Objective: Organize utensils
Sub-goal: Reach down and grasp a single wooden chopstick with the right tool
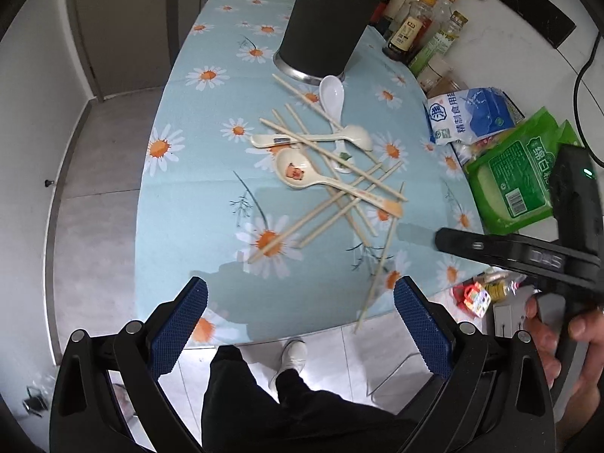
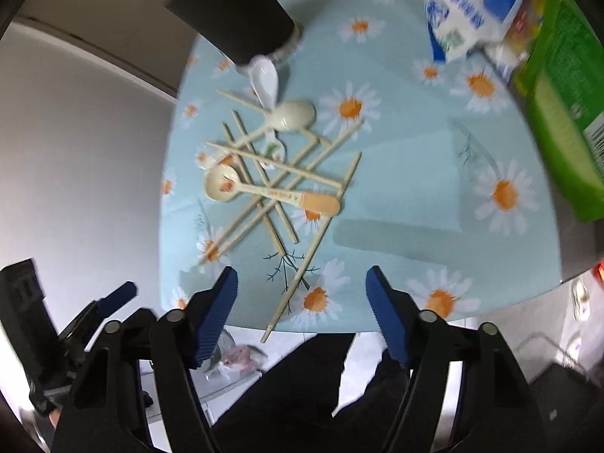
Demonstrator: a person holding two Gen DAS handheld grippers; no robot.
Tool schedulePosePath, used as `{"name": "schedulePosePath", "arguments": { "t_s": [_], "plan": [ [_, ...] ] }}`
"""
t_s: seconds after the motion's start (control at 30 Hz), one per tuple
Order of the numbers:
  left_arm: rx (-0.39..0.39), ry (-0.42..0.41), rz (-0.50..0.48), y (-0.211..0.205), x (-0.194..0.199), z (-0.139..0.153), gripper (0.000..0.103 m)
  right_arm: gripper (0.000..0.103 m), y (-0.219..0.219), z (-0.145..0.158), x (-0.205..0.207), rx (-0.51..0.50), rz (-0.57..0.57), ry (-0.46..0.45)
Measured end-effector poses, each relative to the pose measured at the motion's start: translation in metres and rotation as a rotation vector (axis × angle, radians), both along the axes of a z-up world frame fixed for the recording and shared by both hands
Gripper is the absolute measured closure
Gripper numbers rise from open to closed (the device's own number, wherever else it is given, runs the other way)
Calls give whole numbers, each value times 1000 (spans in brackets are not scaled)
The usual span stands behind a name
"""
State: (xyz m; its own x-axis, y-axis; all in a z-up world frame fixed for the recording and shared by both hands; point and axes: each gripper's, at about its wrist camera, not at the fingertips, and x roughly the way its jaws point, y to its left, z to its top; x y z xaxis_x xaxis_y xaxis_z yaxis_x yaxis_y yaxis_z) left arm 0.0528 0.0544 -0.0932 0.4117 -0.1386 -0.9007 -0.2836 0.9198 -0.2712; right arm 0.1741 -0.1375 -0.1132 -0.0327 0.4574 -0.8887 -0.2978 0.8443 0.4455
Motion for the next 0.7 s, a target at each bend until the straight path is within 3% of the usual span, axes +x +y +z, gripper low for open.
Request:
{"name": "schedulePosePath", "arguments": {
  "t_s": [0.3, 0.47, 0.7],
  "plan": [
    [-59, 12, -93, 44, -2, -18, 7, 56, 30, -33, 16, -174, -119, 154],
    [-63, -6, -159, 52, 0, -20, 7, 65, 42, -37, 22, -265, -168, 156],
    [-77, -15, -216, 73, 8, -26, 7, 85, 51, -49, 32, -329, -263, 189]
  ]
}}
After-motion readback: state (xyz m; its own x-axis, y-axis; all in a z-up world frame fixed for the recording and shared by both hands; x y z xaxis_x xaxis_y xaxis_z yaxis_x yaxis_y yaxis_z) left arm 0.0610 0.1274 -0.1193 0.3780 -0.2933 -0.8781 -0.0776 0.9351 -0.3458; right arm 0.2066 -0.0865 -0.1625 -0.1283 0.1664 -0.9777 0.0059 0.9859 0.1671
